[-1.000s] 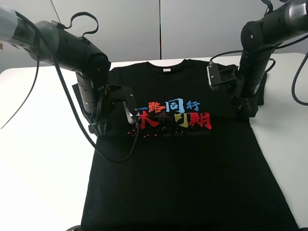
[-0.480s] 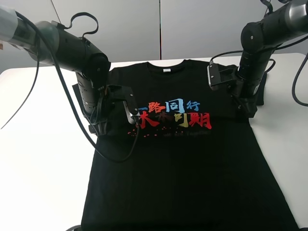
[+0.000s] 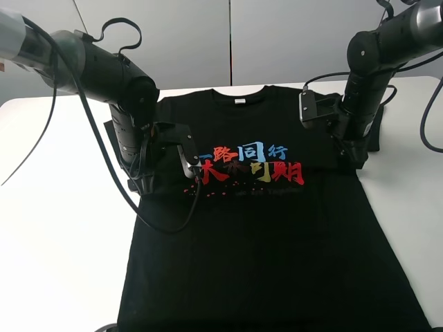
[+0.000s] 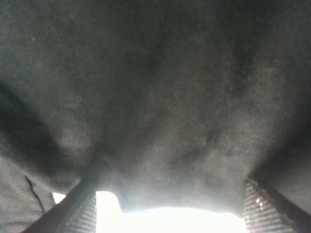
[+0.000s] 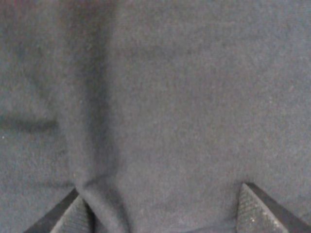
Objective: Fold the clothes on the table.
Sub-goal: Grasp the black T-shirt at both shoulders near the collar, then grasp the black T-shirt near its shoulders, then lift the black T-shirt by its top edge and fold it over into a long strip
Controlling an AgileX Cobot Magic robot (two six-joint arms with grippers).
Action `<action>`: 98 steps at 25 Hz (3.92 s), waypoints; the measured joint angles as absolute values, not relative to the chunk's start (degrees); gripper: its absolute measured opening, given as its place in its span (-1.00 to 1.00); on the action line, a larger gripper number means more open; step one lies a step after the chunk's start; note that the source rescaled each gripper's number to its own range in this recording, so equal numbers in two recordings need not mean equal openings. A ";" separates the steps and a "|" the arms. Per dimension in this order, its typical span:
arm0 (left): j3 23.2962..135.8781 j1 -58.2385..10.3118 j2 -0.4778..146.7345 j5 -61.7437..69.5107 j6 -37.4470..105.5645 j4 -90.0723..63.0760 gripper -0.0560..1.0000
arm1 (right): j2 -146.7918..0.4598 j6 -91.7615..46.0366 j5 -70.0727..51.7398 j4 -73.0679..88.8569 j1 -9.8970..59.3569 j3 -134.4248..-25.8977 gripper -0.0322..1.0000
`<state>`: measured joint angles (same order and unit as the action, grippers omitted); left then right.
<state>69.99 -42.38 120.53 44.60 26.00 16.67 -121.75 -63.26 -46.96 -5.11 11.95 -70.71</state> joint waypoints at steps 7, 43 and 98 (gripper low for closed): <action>69.99 -42.38 120.53 44.53 26.00 16.67 0.63 | -121.75 -63.13 -47.06 -4.38 11.95 -70.71 0.29; 75.92 -42.33 110.65 39.29 12.35 31.61 -0.89 | -103.56 -58.02 -38.39 -7.68 11.95 -69.41 -0.94; 73.81 -37.72 102.33 60.61 41.14 1.27 -0.89 | -98.27 -56.94 -43.37 10.95 11.95 -53.75 -0.94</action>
